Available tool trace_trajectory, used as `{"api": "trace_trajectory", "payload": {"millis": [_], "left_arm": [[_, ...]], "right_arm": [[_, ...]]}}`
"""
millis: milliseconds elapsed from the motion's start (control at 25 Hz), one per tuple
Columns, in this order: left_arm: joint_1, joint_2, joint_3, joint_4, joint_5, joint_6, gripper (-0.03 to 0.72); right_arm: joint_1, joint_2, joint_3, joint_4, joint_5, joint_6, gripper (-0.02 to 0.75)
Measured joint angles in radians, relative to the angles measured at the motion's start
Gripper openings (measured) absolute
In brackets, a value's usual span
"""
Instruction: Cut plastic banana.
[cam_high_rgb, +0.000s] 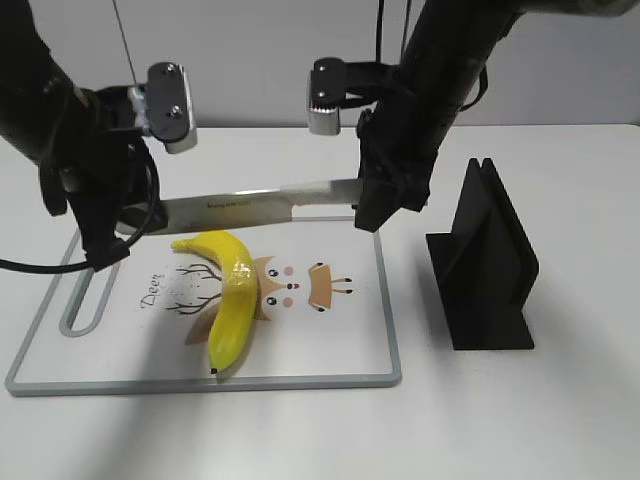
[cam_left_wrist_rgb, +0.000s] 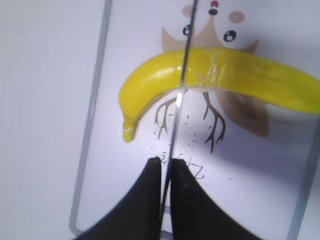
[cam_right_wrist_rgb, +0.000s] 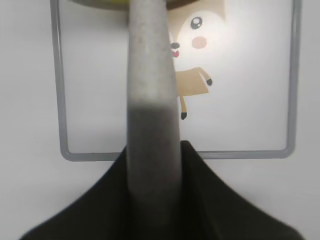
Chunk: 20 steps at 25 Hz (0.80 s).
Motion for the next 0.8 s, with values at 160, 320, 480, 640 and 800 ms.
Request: {"api": "trace_trajectory", "payload": {"millis": [160,320,480,640,800], "left_arm": [[-0.001,-0.083,0.001,0.004,0.007,0.001,0.005],[-0.001,-0.114,0.001,0.007,0.004,0.002,0.005],[-0.002,-0.114,0.001,0.012,-0.009,0.002,0.044],[0.002,-0.117,0.001,0.028,-0.023,-0.010,0.271],[0.005,-0.118,0.001,0.033,-0.033,-0.011,0.597]], "right_arm": [[0.002,-0.068,-0.001,0.001,-0.002,0.000,0.180],[0.002,-0.092,-0.002,0.004,-0.006,0.000,0.180],[0.002,-0.092,-0.002,0.004,-0.008,0.000,0.177],[-0.001,-0.093,-0.002,-0.011,-0.003,0.021,0.164],[-0.008,-0.093,0.000,-0.030,-0.005,0.033,0.164]]}}
